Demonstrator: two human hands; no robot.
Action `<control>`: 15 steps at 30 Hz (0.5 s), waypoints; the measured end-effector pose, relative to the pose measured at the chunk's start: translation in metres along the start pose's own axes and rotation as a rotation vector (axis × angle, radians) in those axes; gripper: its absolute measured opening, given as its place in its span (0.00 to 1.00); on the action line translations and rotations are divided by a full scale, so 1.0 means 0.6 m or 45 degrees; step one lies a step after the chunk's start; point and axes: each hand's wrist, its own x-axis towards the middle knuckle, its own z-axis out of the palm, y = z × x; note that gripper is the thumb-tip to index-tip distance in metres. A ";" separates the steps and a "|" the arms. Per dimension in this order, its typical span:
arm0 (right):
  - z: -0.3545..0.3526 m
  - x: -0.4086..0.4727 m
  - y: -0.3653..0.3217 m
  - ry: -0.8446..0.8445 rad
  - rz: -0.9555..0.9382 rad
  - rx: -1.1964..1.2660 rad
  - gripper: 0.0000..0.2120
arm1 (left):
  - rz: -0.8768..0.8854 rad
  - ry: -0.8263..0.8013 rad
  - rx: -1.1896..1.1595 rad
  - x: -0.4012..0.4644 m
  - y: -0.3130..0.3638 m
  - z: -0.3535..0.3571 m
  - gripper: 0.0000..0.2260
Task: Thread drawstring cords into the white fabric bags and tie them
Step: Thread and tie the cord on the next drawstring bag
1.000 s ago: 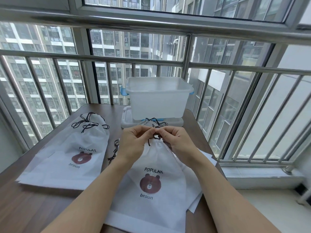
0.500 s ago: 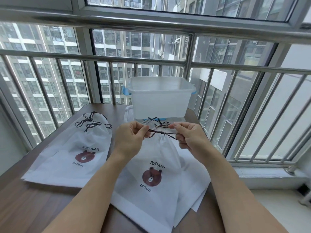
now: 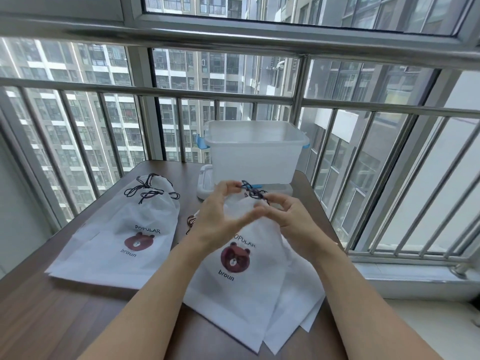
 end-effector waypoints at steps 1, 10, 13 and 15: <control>0.008 0.001 0.000 -0.007 0.002 0.107 0.12 | 0.002 -0.017 0.112 0.000 0.006 -0.005 0.28; 0.019 0.017 0.045 0.130 -0.166 -0.940 0.18 | -0.159 0.049 0.606 0.017 0.045 -0.189 0.11; 0.030 0.021 0.065 -0.006 -0.174 -1.214 0.30 | -0.292 0.032 0.692 0.015 0.012 -0.250 0.15; 0.040 0.027 0.071 -0.024 -0.083 -1.246 0.36 | -0.362 0.054 0.659 0.010 -0.017 -0.272 0.16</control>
